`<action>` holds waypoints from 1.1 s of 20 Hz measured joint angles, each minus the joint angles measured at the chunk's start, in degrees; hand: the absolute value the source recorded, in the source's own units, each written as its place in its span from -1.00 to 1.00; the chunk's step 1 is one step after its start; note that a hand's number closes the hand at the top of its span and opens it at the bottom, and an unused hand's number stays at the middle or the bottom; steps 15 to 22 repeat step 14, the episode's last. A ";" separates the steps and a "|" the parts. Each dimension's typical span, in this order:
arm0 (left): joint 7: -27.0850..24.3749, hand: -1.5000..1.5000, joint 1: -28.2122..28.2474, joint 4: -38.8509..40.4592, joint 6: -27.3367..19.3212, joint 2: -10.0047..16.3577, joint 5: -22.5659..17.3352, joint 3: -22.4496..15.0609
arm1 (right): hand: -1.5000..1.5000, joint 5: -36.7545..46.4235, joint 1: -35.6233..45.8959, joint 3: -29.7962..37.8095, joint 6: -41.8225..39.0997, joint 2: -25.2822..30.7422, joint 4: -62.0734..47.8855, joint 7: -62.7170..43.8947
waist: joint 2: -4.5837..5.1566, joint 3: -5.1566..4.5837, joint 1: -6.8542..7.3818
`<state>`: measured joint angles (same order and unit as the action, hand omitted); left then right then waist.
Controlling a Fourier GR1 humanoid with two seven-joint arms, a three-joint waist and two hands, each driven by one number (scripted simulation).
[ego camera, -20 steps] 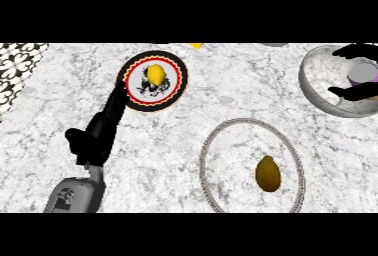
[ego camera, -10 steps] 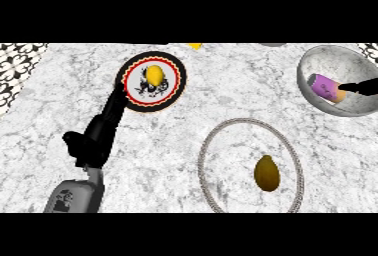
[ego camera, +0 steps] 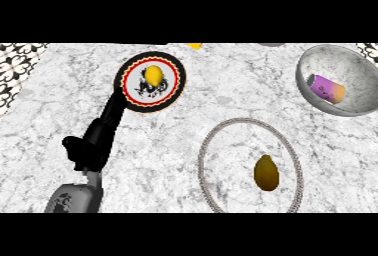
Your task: Pick the can from the placemat and place it in the bowl
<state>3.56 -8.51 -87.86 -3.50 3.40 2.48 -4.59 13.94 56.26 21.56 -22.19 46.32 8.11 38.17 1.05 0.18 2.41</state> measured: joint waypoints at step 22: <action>1.52 0.00 -0.61 -1.37 -0.13 0.01 0.10 0.30 | -1.00 -2.83 -8.54 1.66 -9.84 5.38 1.84 -0.87 | 0.06 0.15 -0.21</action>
